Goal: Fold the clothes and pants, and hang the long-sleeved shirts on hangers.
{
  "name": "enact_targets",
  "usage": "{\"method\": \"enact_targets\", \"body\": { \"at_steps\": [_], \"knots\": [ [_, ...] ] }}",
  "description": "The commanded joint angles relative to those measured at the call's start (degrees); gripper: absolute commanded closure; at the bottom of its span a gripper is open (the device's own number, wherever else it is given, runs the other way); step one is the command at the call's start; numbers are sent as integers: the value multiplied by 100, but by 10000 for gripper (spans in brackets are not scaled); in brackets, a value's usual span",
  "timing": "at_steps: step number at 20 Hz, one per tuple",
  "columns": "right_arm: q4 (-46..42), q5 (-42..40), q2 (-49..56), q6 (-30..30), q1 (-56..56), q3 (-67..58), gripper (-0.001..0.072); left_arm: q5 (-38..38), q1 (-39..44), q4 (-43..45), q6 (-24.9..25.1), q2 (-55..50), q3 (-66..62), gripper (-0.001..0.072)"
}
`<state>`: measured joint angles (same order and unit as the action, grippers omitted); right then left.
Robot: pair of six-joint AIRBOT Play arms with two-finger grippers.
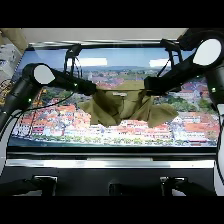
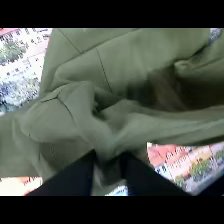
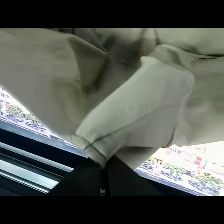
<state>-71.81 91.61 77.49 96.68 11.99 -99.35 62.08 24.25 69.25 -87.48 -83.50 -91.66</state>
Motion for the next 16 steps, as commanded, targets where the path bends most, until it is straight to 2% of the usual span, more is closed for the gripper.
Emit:
{"method": "enact_targets", "body": {
  "at_steps": [1,2,3,6,11,13,16],
  "knots": [
    [280,-177,127,-4,7,92,683,-533,-111,-24,2,-81,70,340],
    [306,-179,162,-4,7,92,683,-525,-177,-24,2,-79,55,212],
    [319,-179,175,-4,4,92,683,-404,-273,-22,2,-66,-4,2],
    [345,-164,181,17,7,92,682,363,-824,409,9,37,-544,-13],
    [361,-157,195,17,4,92,682,1860,-2474,1742,133,186,-1211,-13],
    [352,-166,205,15,4,92,682,2739,-3064,1762,136,184,-1091,111],
    [341,-153,216,17,4,92,681,3239,-3453,1788,140,225,-678,112]
  ]
}}
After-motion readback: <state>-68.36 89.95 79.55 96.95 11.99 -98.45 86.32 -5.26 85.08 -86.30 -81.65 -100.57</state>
